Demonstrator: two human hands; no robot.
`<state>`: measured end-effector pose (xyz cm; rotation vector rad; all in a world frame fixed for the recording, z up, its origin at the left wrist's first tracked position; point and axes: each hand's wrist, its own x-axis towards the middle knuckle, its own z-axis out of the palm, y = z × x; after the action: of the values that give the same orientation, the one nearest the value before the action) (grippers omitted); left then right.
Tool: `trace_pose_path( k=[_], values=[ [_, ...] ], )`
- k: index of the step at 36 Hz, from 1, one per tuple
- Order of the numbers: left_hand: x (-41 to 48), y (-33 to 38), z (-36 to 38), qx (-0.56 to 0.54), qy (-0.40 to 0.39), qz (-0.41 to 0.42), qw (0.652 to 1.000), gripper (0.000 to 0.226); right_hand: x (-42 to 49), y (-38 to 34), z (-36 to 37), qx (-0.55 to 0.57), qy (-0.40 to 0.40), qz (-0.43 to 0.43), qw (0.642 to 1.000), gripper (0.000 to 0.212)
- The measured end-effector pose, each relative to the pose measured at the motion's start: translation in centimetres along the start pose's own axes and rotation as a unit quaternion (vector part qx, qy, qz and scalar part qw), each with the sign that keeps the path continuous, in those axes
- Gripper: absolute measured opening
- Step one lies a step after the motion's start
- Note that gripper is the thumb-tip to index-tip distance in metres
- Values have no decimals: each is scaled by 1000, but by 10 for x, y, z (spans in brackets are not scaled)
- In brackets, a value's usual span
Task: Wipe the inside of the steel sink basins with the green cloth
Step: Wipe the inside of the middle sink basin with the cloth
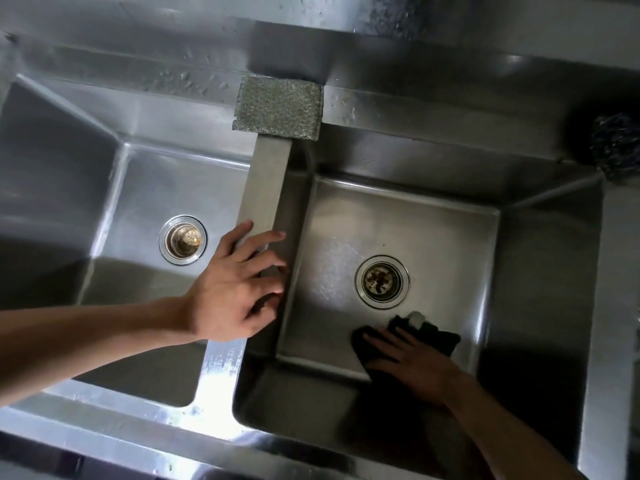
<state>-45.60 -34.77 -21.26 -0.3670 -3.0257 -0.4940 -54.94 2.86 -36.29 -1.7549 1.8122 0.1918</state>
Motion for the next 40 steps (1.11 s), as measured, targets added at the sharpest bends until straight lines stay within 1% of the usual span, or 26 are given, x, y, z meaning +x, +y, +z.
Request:
trace_pose_path(
  k=[2, 3, 4, 5, 7, 9, 11, 12, 13, 15, 17, 18, 19, 21, 23, 25, 26, 27, 28, 29, 33, 35, 36, 37, 38, 40],
  values=[
    [0, 0, 0, 2, -1, -1, 1000, 9, -31, 20, 7, 31, 4, 78, 996, 89],
    [0, 0, 0, 3, -3, -2, 1000, 9, -43, 29, 10, 50, 24, 131, 990, 88],
    [0, 0, 1, 4, -6, -2, 1000, 8, -52, 36, 12, 66, 53, 194, 977, 79],
    [-1, 0, 1, 4, -7, -2, 1000, 8, -56, 42, 12, 88, 78, 263, 958, 67],
    [-1, 0, 2, 6, -7, -1, 1000, 9, -48, 47, 8, 145, 116, 381, 906, 54],
    [0, 0, 1, 9, -4, 1, 1000, 9, -26, 43, -1, 198, 149, 470, 847, 55],
    [0, 1, 1, 9, 1, 3, 1000, 8, -5, 32, -10, 255, 170, 526, 794, 62],
    [0, 1, 1, 9, 3, 5, 1000, 8, 3, 25, -13, 268, 177, 530, 785, 64],
    [0, 1, 1, 9, 3, 6, 1000, 7, 8, 18, -12, 267, 183, 517, 792, 63],
    [1, 1, 2, 9, 4, 7, 1000, 6, 10, 5, -6, 248, 172, 447, 842, 66],
    [0, 0, 3, 11, 2, 4, 1000, 6, 4, -1, 3, 214, 140, 364, 896, 81],
    [0, 0, 3, 12, 1, 3, 1000, 6, -1, -1, 5, 203, 125, 341, 909, 88],
    [0, 0, 3, 12, -1, 4, 1000, 6, -4, 2, 8, 202, 122, 337, 912, 91],
    [0, 0, 3, 11, -2, 4, 1000, 6, -7, 10, 1, 217, 152, 383, 885, 82],
    [0, 1, 3, 9, -2, 3, 1000, 6, -1, 26, -10, 247, 197, 473, 822, 65],
    [1, 1, 3, 10, -3, 0, 1000, 8, 13, 50, -25, 288, 222, 546, 754, 61],
    [0, 0, 2, 12, -4, -2, 1000, 9, 20, 61, -33, 305, 229, 566, 731, 62],
    [0, 0, 2, 13, -5, -4, 1000, 10, 27, 71, -39, 313, 234, 576, 718, 62],
    [1, 0, 3, 13, -6, -5, 1000, 11, 35, 79, -44, 313, 239, 575, 717, 61],
    [1, 0, 3, 12, -5, -5, 1000, 11, 41, 85, -49, 306, 240, 565, 728, 61],
    [1, 2, 3, 11, -2, -5, 1000, 12, 51, 78, -52, 265, 231, 461, 815, 56],
    [1, 2, 3, 10, -1, -5, 1000, 11, 45, 71, -45, 252, 233, 428, 836, 55],
    [0, 1, 3, 11, 0, -5, 1000, 11, 42, 70, -41, 254, 241, 431, 832, 55],
    [1, 1, 3, 12, 0, -3, 1000, 10, 39, 72, -37, 261, 250, 447, 818, 55],
    [0, 1, 4, 12, 0, -2, 1000, 9, 36, 76, -35, 273, 259, 474, 796, 56],
    [0, 0, 4, 12, 2, -3, 1000, 9, 34, 89, -39, 301, 274, 545, 733, 59]
  ],
)
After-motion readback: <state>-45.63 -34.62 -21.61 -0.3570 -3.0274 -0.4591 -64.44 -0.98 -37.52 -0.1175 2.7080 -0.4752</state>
